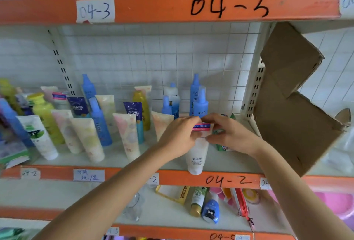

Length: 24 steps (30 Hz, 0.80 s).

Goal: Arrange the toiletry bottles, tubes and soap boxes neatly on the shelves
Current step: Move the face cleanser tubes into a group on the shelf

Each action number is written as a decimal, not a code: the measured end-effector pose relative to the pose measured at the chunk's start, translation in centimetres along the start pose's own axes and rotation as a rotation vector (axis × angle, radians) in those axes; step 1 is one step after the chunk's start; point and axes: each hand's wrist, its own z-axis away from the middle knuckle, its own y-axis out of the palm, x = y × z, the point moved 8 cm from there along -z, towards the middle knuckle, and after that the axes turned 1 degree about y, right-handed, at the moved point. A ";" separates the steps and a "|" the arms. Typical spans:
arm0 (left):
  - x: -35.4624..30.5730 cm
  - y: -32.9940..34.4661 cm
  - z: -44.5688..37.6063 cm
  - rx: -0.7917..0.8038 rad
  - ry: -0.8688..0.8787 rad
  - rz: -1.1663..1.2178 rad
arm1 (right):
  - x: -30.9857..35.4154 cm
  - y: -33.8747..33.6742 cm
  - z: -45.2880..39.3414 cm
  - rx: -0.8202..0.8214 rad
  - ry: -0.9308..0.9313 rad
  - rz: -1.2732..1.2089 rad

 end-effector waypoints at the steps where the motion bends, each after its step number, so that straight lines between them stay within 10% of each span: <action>1: 0.0 -0.1 0.1 -0.009 -0.001 0.026 | 0.3 0.2 -0.2 -0.039 -0.017 0.087; 24: 12.2 -11.8 3.3 -0.228 -0.084 -0.100 | 6.1 6.3 -4.7 -0.065 -0.023 0.329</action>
